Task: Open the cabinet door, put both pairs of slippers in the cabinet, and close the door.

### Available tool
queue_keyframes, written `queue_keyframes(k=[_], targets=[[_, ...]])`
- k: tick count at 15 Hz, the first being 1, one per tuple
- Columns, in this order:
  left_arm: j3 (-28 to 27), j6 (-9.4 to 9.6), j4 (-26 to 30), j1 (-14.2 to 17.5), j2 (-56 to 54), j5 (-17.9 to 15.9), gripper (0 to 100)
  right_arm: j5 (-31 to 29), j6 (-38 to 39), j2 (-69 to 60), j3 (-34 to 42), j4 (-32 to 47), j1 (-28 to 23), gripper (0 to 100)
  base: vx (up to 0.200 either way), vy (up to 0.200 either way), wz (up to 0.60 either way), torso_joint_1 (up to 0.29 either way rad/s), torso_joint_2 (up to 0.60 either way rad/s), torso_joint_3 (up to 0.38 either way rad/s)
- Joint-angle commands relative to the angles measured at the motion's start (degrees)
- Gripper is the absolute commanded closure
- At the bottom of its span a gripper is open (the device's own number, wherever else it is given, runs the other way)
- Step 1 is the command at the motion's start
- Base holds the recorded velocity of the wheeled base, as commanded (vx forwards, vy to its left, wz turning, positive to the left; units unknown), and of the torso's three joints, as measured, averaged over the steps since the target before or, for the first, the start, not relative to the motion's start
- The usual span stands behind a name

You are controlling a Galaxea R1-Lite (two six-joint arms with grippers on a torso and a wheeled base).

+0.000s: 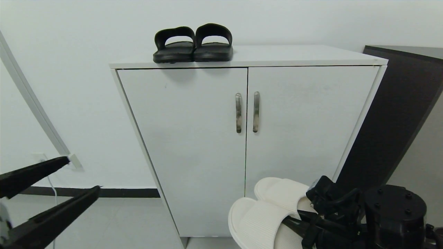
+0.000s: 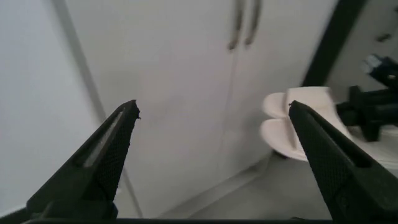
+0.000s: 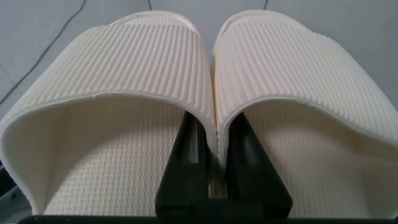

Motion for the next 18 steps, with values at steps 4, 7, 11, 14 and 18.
queue_keyframes(k=[4,7,11,14,18], targets=[[-11.63,-0.63,-7.31,-17.62,25.54,0.39,0,-0.11,0.29,1.75,0.03,-0.06,-0.03,100,0.0,0.0,0.0,0.0,0.0,0.0],[-21.48,-0.72,-7.22,-22.28,33.63,0.74,0,-0.28,0.29,1.66,-0.05,-0.06,-0.03,100,0.0,0.0,0.0,0.0,0.0,0.0],[-35.28,-3.8,-6.69,-29.92,44.62,4.17,0,-0.11,0.37,1.84,-0.23,-0.06,0.06,100,0.0,0.0,0.0,0.0,0.0,0.0],[-43.36,-10.04,-6.51,-33.88,49.71,3.91,0,-0.2,0.29,1.75,-0.32,-0.15,0.15,100,0.0,0.0,0.0,0.0,0.0,0.0],[-48.99,-19.0,-4.84,-33.79,53.05,2.76,0,-0.2,0.37,1.84,-0.32,-0.15,0.41,100,0.0,0.0,0.0,0.0,0.0,0.0]])
